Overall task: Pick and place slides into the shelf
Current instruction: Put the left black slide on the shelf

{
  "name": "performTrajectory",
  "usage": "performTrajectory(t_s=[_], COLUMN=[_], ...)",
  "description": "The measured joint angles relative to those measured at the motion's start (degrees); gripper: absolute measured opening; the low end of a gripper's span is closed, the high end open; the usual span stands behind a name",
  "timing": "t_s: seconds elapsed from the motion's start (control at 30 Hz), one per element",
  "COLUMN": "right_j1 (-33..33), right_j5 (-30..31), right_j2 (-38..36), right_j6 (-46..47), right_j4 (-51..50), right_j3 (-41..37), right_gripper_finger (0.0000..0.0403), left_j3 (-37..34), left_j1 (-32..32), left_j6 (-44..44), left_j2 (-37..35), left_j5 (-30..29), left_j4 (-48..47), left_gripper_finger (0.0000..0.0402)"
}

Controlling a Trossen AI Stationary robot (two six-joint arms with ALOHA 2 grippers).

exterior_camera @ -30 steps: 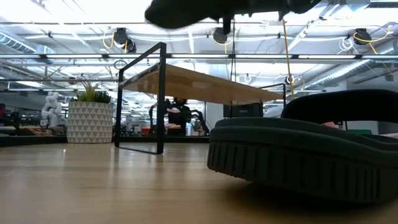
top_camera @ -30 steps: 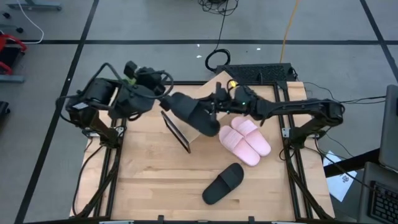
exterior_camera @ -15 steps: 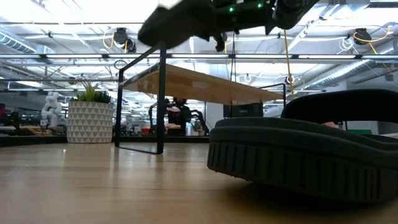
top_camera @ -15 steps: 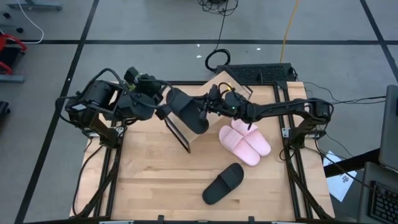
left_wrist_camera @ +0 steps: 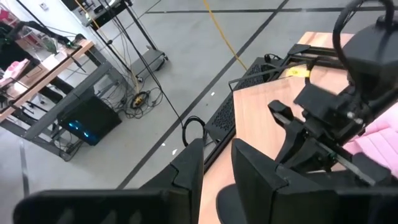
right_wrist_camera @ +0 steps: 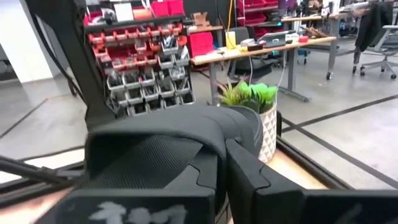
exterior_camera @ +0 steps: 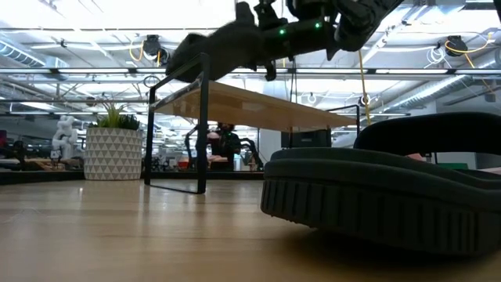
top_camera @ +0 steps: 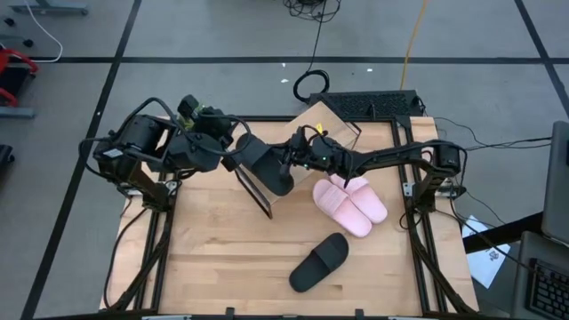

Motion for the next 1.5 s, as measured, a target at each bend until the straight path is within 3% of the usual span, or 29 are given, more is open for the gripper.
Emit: performTrajectory(t_s=[1.17, 1.5], right_j1=[-0.90, -0.35], right_j5=[-2.03, -1.89], right_j2=[0.97, 4.76], right_j6=[-4.85, -4.38], right_j4=[-0.89, 2.69], right_j3=[-0.04, -0.07], right_gripper_finger=[0.0005, 0.0004], left_j3=[0.00, -0.02], left_j1=[0.02, 0.02], left_j6=[1.67, 1.73], left_j2=[0.02, 0.04], left_j5=[0.00, 0.11], left_j4=[0.00, 0.01], left_gripper_finger=[0.0088, 0.0088])
